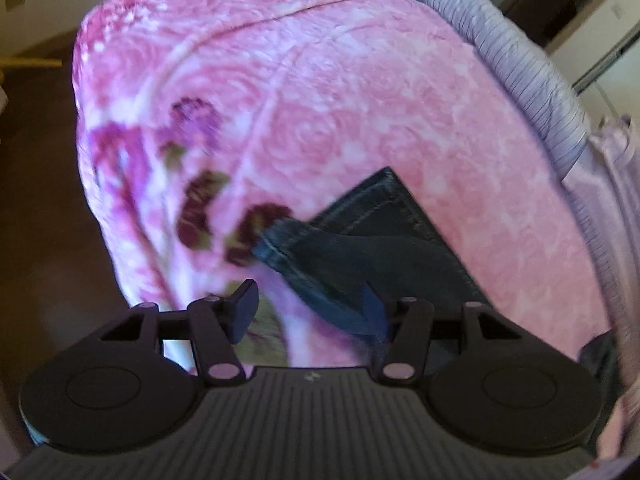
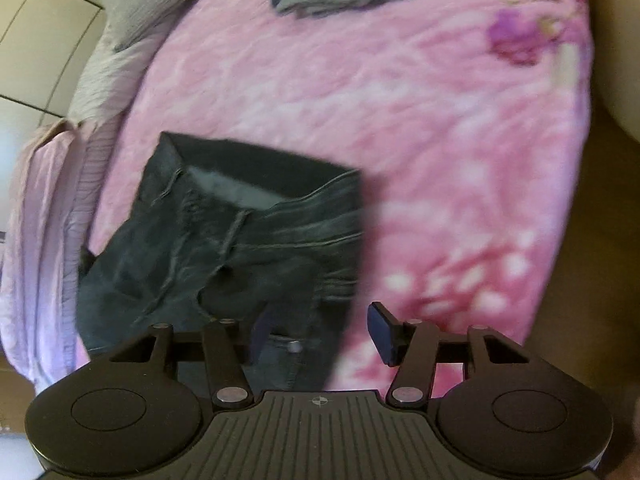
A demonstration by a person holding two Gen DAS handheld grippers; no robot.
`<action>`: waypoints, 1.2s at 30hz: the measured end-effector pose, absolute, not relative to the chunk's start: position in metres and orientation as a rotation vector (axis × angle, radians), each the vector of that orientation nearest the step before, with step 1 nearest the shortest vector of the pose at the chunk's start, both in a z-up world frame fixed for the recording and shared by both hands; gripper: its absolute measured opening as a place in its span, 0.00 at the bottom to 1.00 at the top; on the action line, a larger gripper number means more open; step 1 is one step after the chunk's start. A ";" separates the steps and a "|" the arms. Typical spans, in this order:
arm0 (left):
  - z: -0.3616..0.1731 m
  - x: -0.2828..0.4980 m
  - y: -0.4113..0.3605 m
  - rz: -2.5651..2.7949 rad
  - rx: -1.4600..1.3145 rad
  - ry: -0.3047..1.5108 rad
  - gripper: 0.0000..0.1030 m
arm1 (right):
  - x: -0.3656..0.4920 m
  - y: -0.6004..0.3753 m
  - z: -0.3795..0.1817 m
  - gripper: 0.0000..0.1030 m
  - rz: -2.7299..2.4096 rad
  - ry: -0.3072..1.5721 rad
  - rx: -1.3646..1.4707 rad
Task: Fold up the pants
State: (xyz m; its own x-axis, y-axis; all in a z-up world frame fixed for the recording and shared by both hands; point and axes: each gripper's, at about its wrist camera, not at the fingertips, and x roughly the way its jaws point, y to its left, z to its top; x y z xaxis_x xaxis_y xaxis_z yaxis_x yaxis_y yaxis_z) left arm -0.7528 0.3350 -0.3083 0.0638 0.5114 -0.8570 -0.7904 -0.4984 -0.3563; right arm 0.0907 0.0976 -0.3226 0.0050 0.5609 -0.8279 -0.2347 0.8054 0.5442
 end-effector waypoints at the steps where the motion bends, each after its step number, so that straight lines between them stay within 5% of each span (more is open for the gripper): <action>1: -0.310 -0.752 0.337 1.640 -1.340 0.290 0.50 | 0.088 0.100 -0.326 0.49 0.642 1.437 0.292; 3: -0.318 -0.752 0.342 1.640 -1.371 0.258 0.40 | 0.085 0.107 -0.335 0.49 0.651 1.428 0.305; 6: -0.323 -0.748 0.356 1.634 -1.337 0.295 0.00 | 0.083 0.114 -0.347 0.49 0.633 1.421 0.322; 14: -0.239 -0.739 0.366 1.475 -0.955 0.185 0.00 | 0.090 0.108 -0.348 0.49 0.635 1.439 0.366; 21: -0.335 -0.727 0.367 1.596 -1.025 0.708 0.02 | 0.086 0.101 -0.358 0.46 0.589 1.419 0.419; 23: -0.343 -0.718 0.366 1.627 -0.995 0.737 0.02 | 0.083 0.115 -0.355 0.04 0.573 1.400 0.284; 26: -0.336 -0.720 0.364 1.665 -1.016 0.755 0.13 | 0.082 0.120 -0.346 0.04 0.597 1.386 0.174; 28: -0.326 -0.728 0.360 1.718 -1.029 0.792 0.32 | 0.080 0.119 -0.336 0.06 0.614 1.377 0.127; 32: -0.292 -0.724 0.356 1.801 -1.033 0.797 0.30 | 0.082 0.112 -0.317 0.23 0.580 1.371 0.097; 36: -0.279 -0.625 0.388 1.487 -0.905 0.811 0.32 | 0.081 0.123 -0.296 0.41 0.581 1.235 0.106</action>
